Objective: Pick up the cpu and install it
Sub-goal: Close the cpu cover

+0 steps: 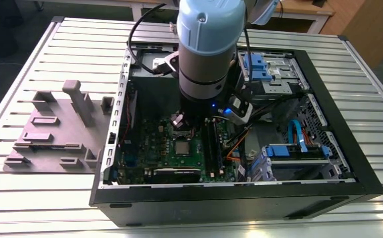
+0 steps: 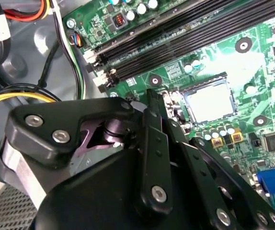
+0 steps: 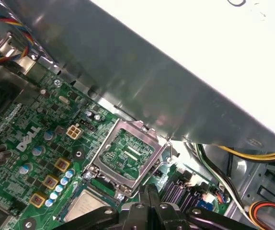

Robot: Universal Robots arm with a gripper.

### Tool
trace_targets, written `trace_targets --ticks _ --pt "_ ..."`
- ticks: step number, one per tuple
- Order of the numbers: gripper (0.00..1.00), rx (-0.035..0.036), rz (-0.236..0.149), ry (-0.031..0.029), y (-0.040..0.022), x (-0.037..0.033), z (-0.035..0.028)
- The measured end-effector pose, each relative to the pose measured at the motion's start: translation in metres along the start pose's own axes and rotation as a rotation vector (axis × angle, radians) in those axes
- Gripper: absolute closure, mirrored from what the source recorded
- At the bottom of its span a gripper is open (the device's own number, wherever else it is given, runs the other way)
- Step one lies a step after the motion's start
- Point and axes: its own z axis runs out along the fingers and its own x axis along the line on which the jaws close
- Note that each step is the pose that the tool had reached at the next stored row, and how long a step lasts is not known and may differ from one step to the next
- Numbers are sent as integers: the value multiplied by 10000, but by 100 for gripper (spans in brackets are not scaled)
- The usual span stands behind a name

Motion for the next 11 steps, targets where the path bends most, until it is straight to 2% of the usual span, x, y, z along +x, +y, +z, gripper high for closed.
trace_targets --ticks 6,11 --pt "90 0 10 -1 -6 -27 93" --pt "90 5 9 5 -8 -22 161"
